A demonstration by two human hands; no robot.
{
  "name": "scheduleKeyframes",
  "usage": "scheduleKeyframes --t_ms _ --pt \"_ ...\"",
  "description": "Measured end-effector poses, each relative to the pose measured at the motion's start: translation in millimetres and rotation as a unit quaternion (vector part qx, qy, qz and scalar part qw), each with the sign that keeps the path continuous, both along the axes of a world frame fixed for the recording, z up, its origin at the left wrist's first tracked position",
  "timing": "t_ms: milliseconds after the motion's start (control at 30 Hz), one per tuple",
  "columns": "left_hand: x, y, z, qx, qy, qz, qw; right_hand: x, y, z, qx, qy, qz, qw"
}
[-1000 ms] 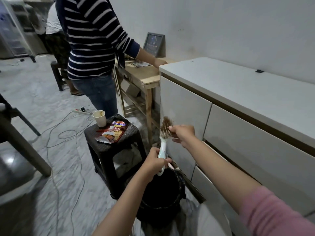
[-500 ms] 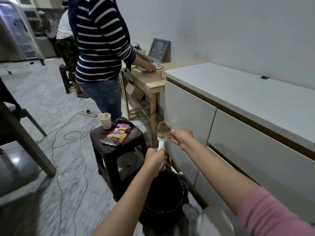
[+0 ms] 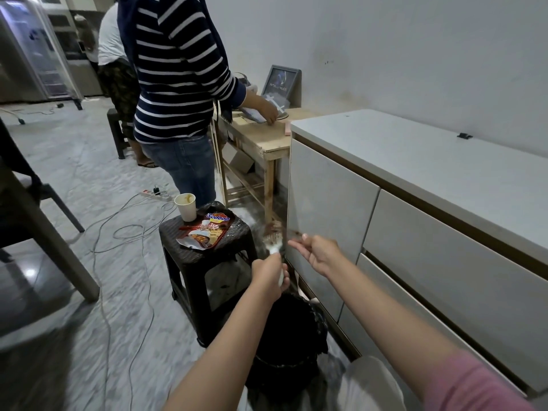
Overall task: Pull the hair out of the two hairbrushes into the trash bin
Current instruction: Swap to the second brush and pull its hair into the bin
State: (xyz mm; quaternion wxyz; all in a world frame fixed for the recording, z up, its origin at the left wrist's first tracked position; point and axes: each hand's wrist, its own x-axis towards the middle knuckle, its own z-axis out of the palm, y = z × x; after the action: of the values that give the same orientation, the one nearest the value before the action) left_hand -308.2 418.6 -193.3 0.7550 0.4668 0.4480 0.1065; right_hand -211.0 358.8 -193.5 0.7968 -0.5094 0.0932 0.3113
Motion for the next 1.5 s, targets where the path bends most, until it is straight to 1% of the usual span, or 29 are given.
scheduleKeyframes --t_ms 100,167,200,267,333,400,467,500,567,600,633,700,833,933,1100,1167,1233,1300,1367,1500 --pt "2.6 22.8 -7.2 0.008 0.017 0.062 0.998 -5.1 -8.0 -1.8 0.029 -0.005 0.009 1.000" --pt "-2.0 42.8 -10.5 0.030 0.035 0.096 0.994 -1.1 -18.0 -3.5 0.042 -0.030 0.011 0.999" --pt "-5.9 51.6 -12.0 0.039 0.046 0.099 0.993 3.4 -23.8 -4.7 0.034 -0.048 0.012 0.998" --pt "-15.0 64.8 -15.1 0.062 0.070 0.082 0.992 11.3 -35.1 -6.8 -0.021 -0.092 0.010 0.995" --pt "-20.9 69.8 -16.8 0.093 0.089 0.056 0.990 17.5 -42.8 -10.4 -0.120 -0.139 0.017 0.983" --pt "-23.0 68.6 -18.4 0.119 0.097 0.031 0.988 20.6 -45.1 -16.7 -0.213 -0.186 0.032 0.959" --pt "-22.3 63.7 -19.0 0.132 0.100 0.012 0.986 21.7 -42.5 -22.4 -0.289 -0.238 0.036 0.926" --pt "-21.4 61.3 -19.0 0.134 0.099 0.001 0.986 22.9 -40.6 -25.4 -0.333 -0.274 0.040 0.901" --pt "-20.0 56.1 -18.3 0.133 0.094 -0.021 0.986 23.3 -37.2 -29.1 -0.417 -0.358 0.071 0.833" --pt "-18.6 53.8 -17.9 0.135 0.095 -0.033 0.986 23.1 -35.2 -29.4 -0.443 -0.389 0.090 0.802" --pt "-17.7 51.6 -17.1 0.140 0.096 -0.046 0.984 22.8 -32.9 -30.2 -0.460 -0.409 0.106 0.781" --pt "-15.6 47.4 -12.8 0.150 0.092 -0.059 0.983 24.0 -26.8 -31.4 -0.475 -0.420 0.130 0.762" --pt "-10.4 44.8 -9.5 0.142 0.091 -0.072 0.983 28.0 -15.5 -28.8 -0.487 -0.408 0.200 0.745" --pt "-8.7 45.3 -10.8 0.145 0.093 -0.081 0.982 31.1 -12.6 -25.0 -0.483 -0.395 0.220 0.750" --pt "-13.6 43.1 -12.4 0.144 0.098 -0.082 0.981 32.1 -13.3 -18.9 -0.481 -0.380 0.178 0.770" --pt "-13.7 42.2 -14.8 0.138 0.098 -0.082 0.982 30.8 -11.2 -15.8 -0.468 -0.370 0.158 0.787" --pt "-12.7 40.4 -15.7 0.135 0.094 -0.084 0.983 26.2 -5.4 -12.2 -0.443 -0.349 0.143 0.813" --pt "-10.9 37.5 -16.0 0.142 0.089 -0.091 0.982 19.1 1.9 -8.5 -0.403 -0.327 0.132 0.845" --pt "-7.7 33.6 -16.8 0.154 0.087 -0.102 0.979 13.8 10.4 -8.0 -0.364 -0.314 0.128 0.868" --pt "-4.7 23.3 -11.7 0.172 0.075 -0.119 0.975 4.8 25.1 -7.4 -0.322 -0.305 0.135 0.886"
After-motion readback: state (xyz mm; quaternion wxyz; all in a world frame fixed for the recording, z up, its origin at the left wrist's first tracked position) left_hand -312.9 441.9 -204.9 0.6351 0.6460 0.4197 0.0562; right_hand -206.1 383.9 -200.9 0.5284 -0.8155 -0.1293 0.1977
